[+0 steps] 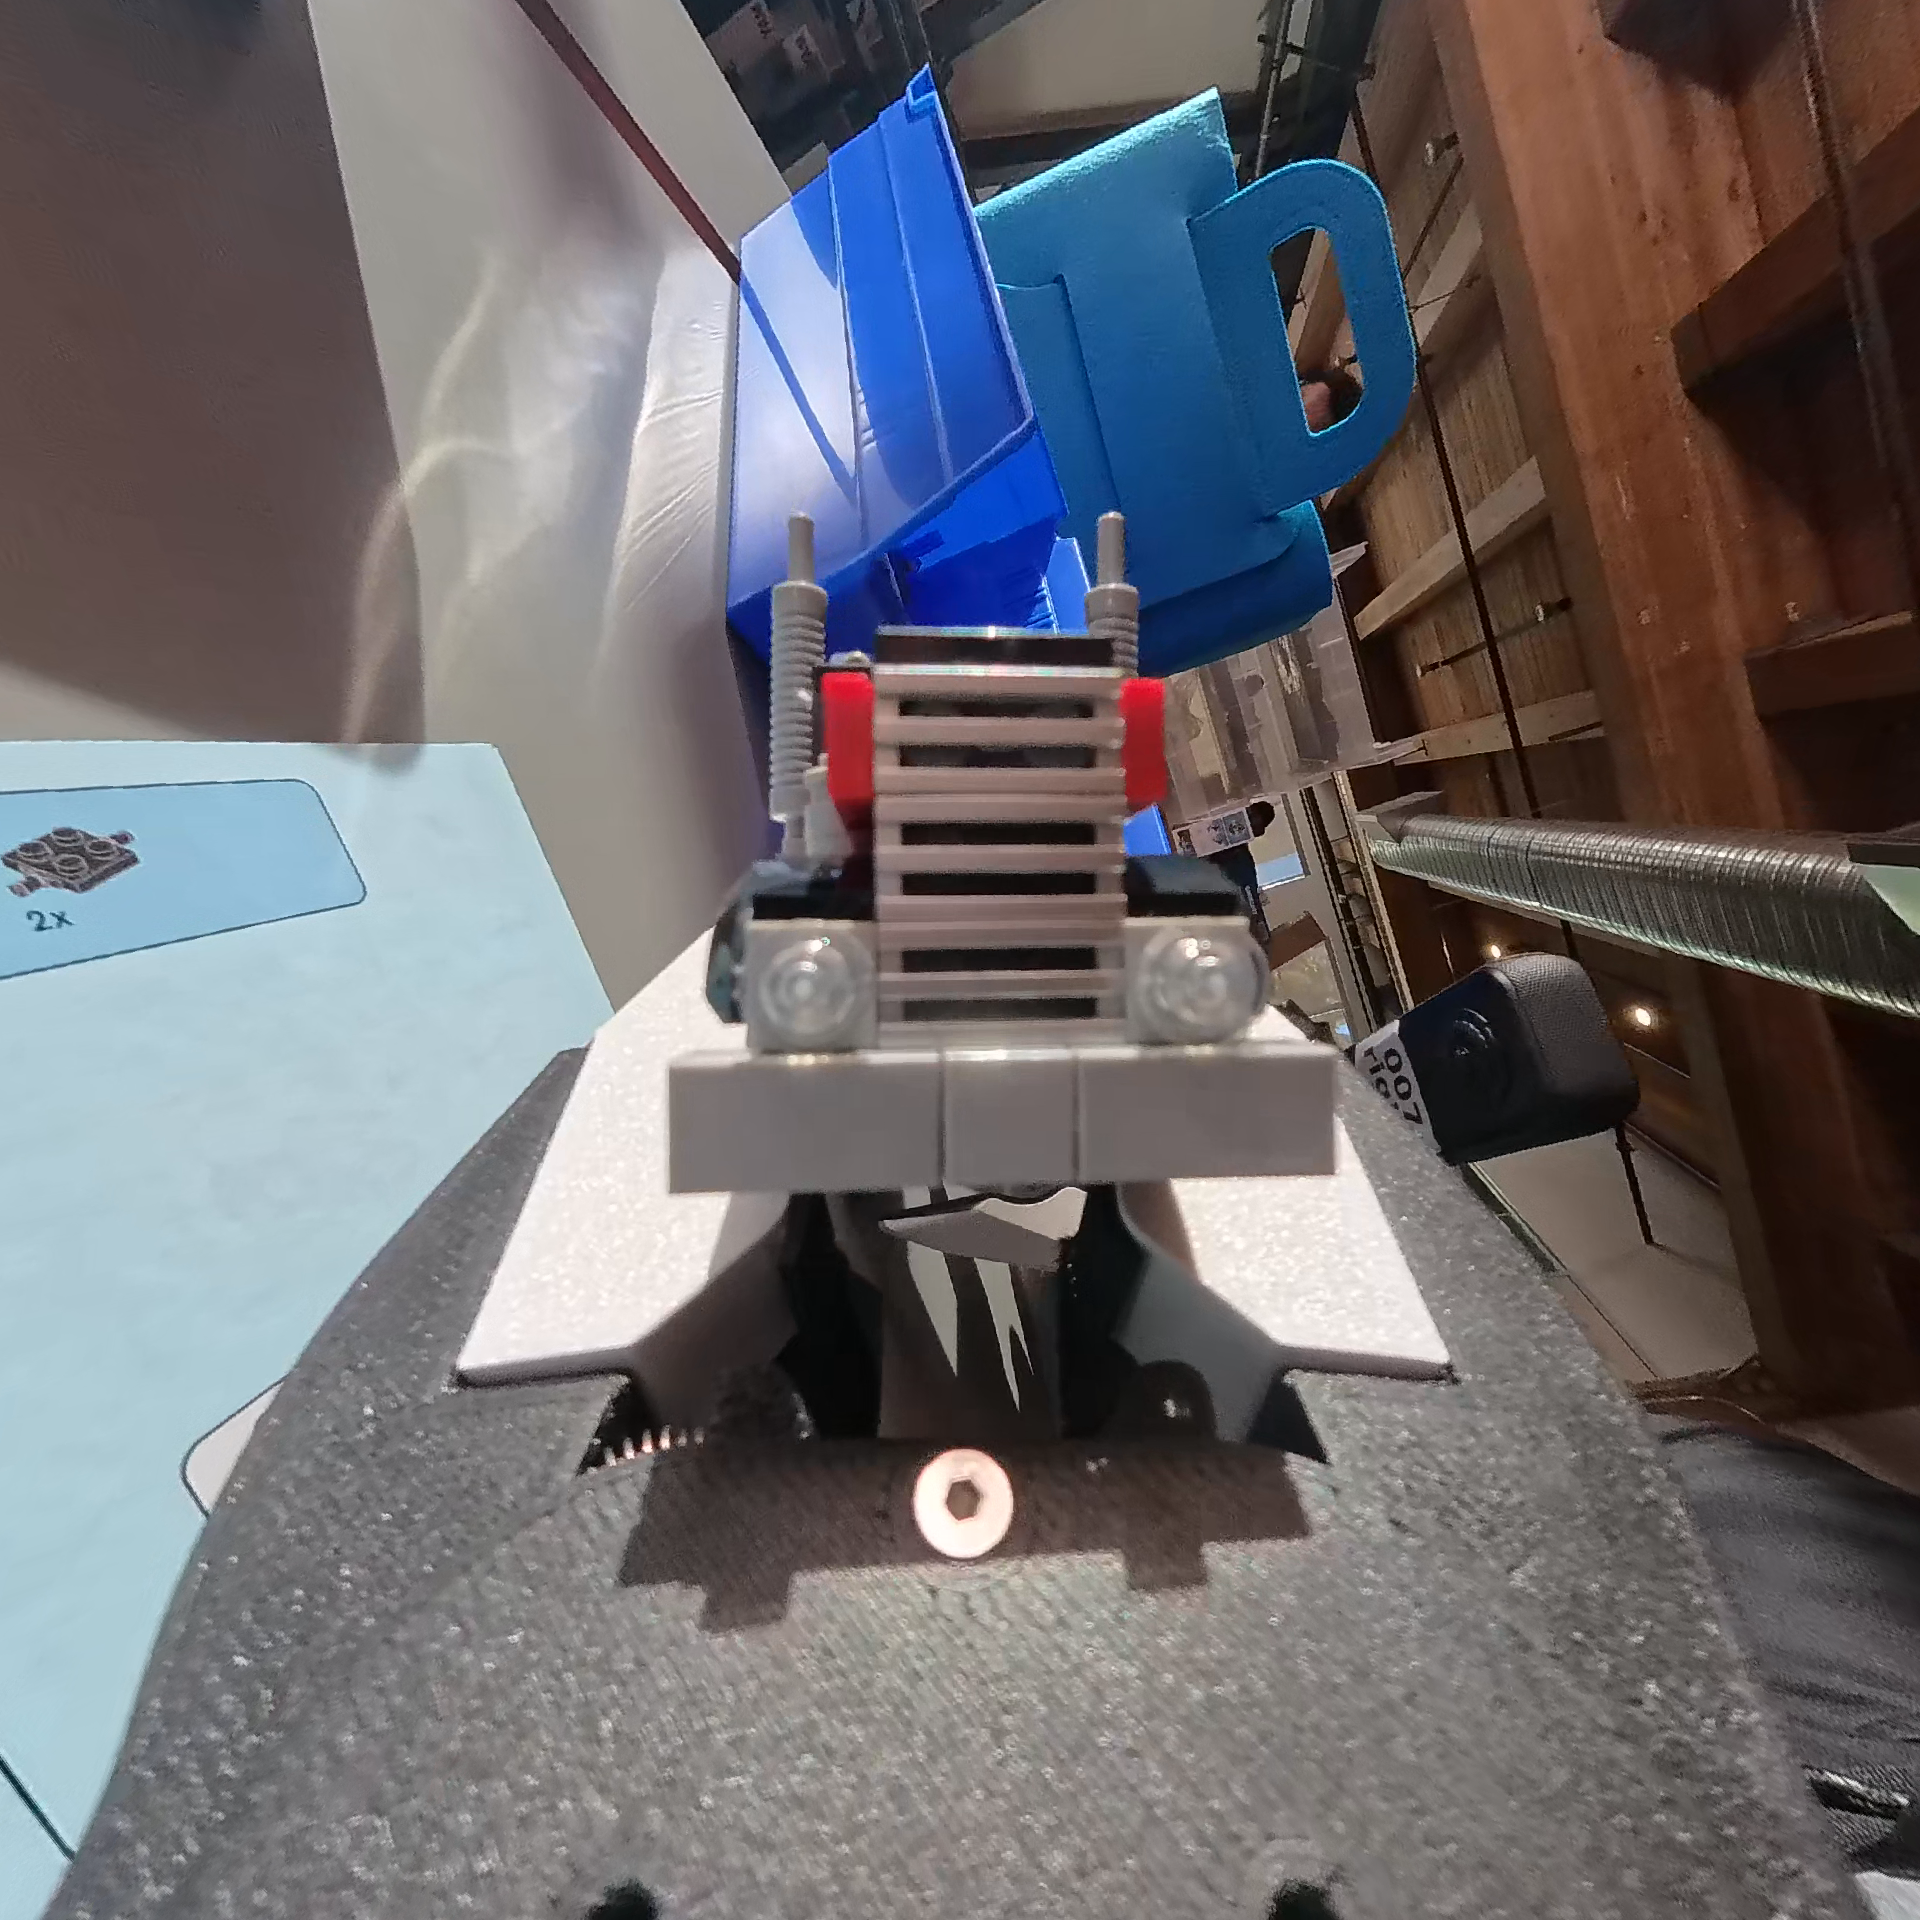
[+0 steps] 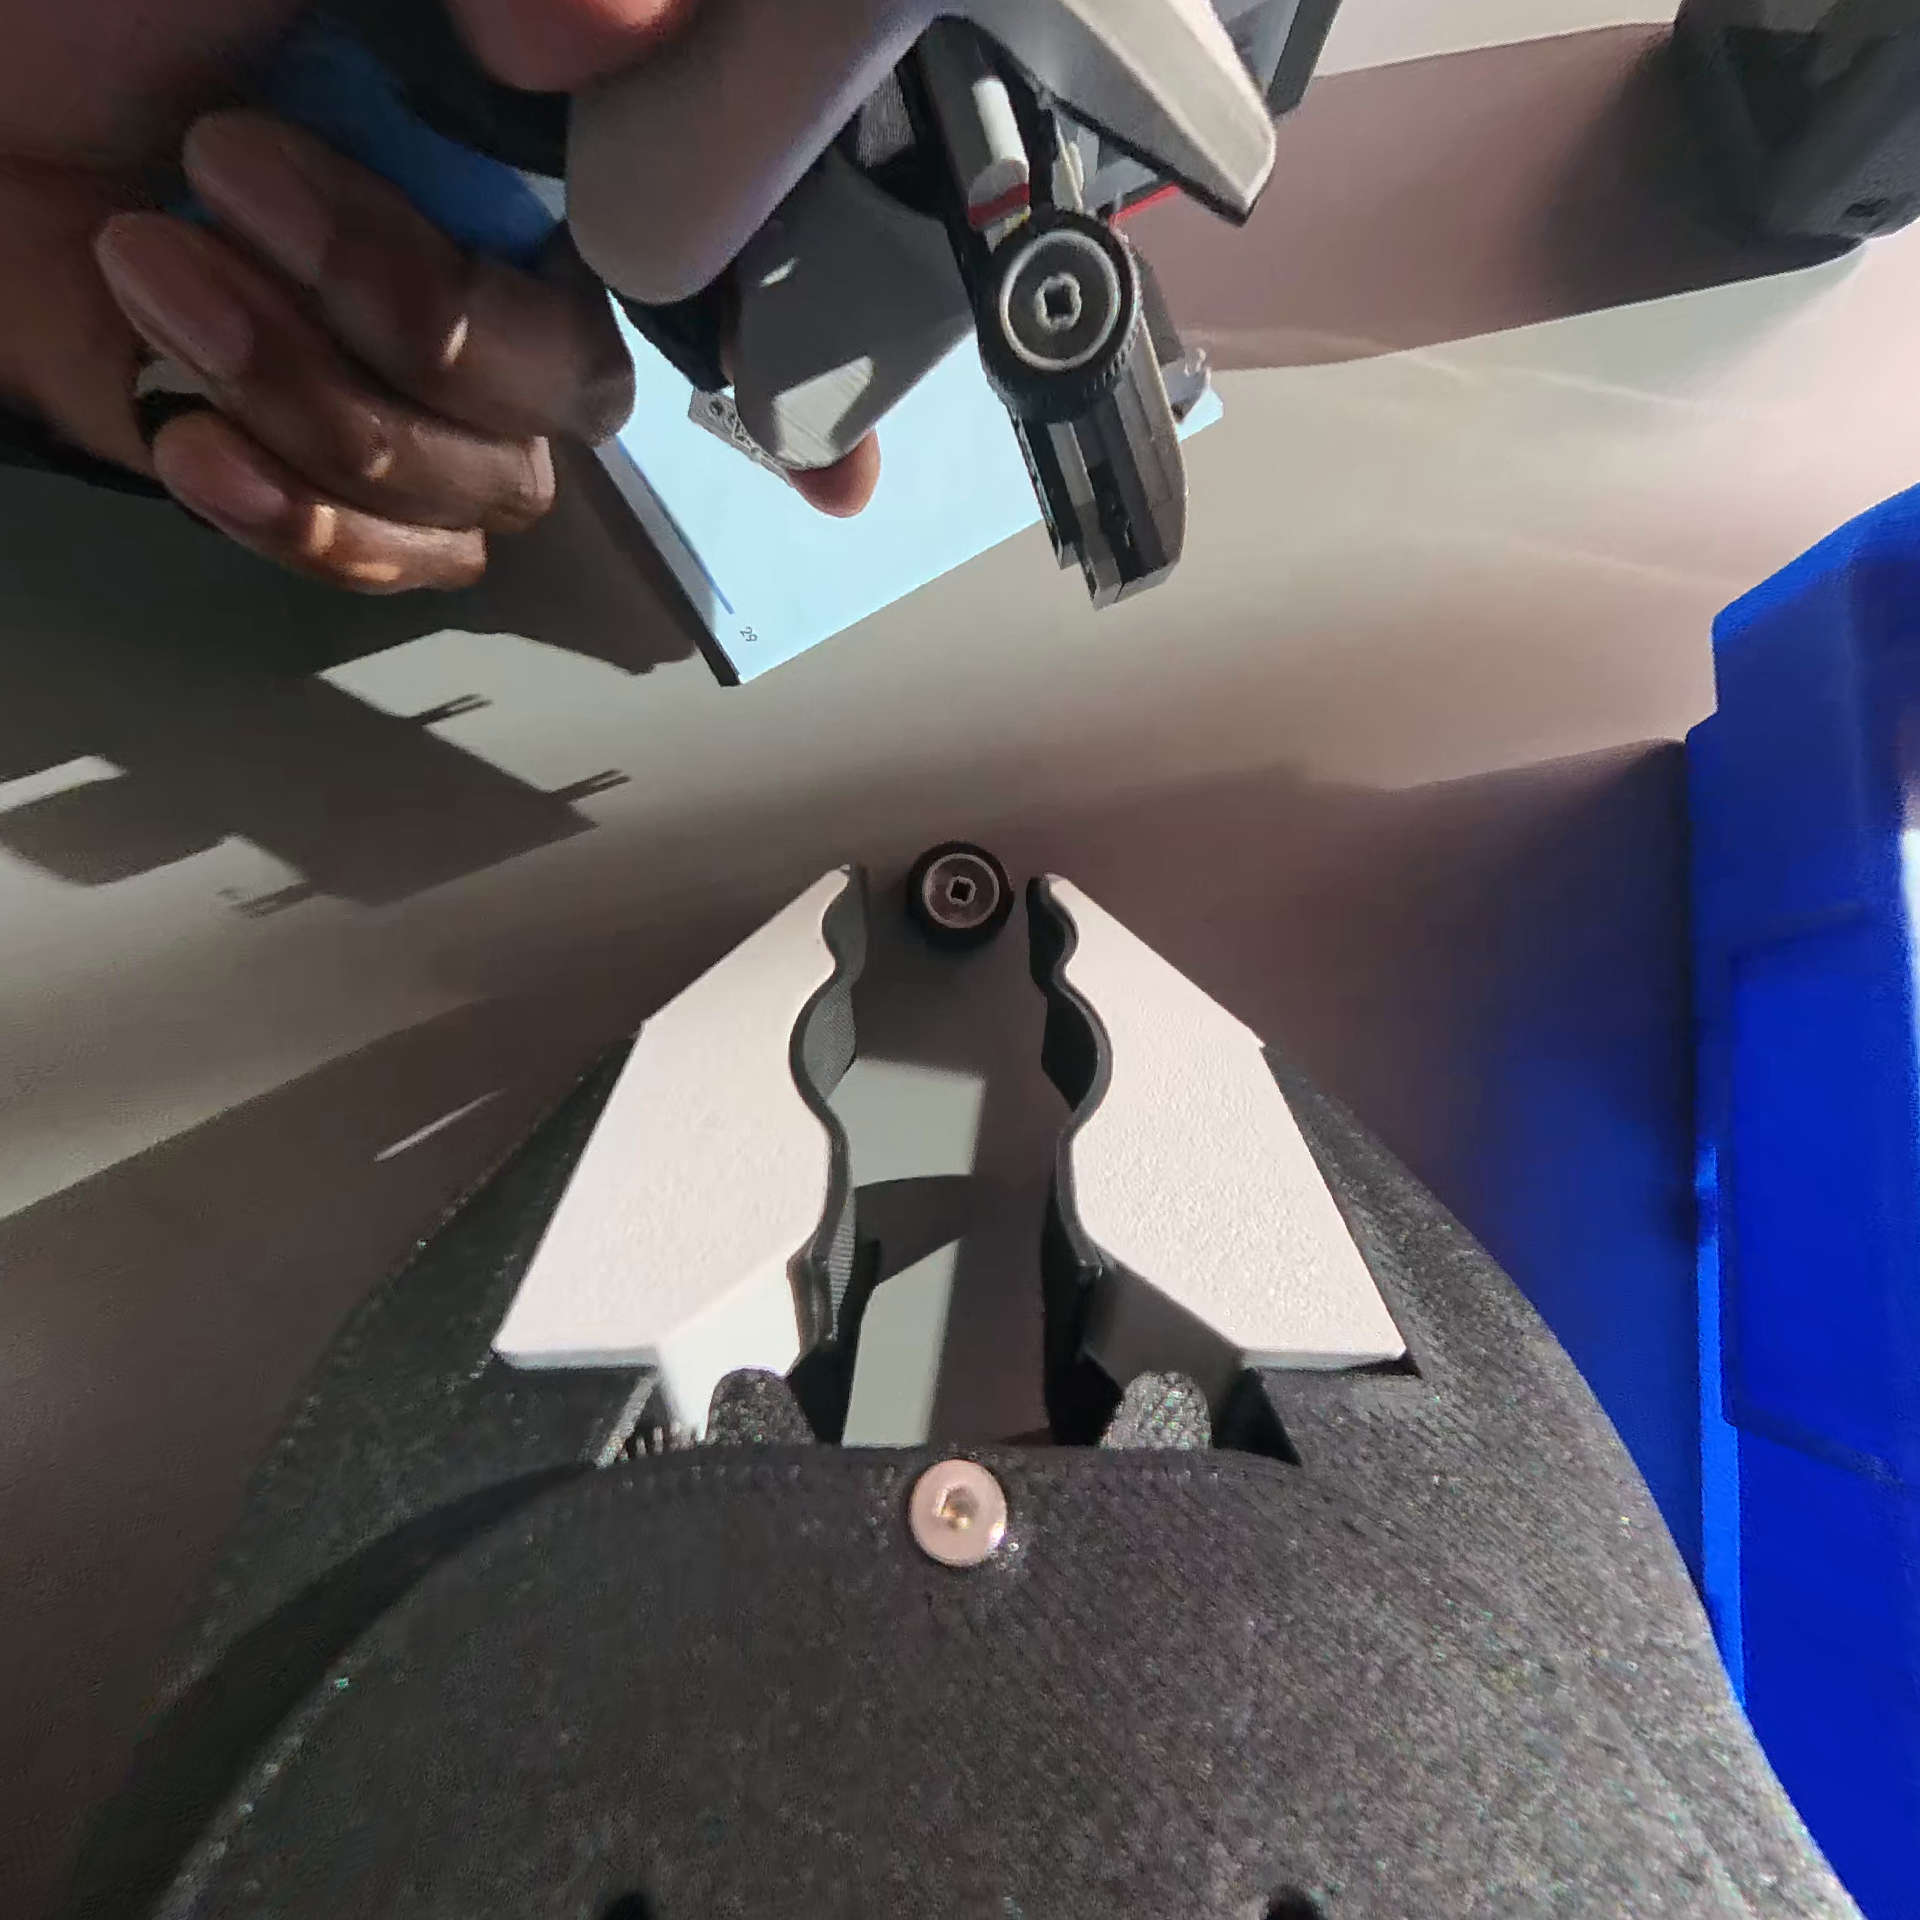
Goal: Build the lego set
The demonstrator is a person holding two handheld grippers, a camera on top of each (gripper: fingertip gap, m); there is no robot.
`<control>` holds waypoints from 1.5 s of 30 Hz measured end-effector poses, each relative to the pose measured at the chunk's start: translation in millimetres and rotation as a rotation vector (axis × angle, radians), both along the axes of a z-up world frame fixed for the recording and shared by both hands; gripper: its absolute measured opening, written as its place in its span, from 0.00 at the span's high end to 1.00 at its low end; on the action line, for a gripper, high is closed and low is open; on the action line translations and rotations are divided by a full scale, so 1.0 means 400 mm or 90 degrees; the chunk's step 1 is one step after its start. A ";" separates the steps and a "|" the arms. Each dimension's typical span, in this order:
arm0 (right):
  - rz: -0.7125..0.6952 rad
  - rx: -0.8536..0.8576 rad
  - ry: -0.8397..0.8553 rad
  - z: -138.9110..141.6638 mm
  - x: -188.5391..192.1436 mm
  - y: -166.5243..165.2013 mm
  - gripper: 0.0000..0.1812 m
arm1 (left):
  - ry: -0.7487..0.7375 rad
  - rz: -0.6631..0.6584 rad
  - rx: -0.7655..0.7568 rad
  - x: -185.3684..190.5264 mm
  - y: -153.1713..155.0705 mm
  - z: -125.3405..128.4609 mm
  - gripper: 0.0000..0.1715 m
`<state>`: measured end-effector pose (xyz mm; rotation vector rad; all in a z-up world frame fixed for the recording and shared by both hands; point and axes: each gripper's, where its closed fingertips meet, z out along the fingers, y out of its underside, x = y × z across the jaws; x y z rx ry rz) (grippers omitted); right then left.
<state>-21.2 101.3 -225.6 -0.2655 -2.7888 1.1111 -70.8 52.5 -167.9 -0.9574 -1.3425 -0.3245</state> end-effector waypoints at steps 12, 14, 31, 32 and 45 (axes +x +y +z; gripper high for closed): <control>-0.006 -0.159 0.092 0.128 -0.028 -0.026 0.87 | -0.009 -0.016 -0.030 0.010 0.021 -0.016 0.70; -0.023 -0.201 0.113 0.160 -0.038 -0.030 0.87 | -0.005 -0.020 -0.039 0.014 0.029 -0.016 0.70; -0.025 -0.239 0.142 0.172 -0.044 -0.033 0.87 | 0.006 -0.029 0.037 0.022 0.040 0.017 0.70; -0.026 -0.241 0.146 0.173 -0.045 -0.033 0.87 | 0.006 -0.028 0.033 0.022 0.040 0.016 0.71; -0.030 -0.251 0.134 0.171 -0.044 -0.036 0.87 | 0.027 -0.023 0.005 0.024 0.045 0.022 0.70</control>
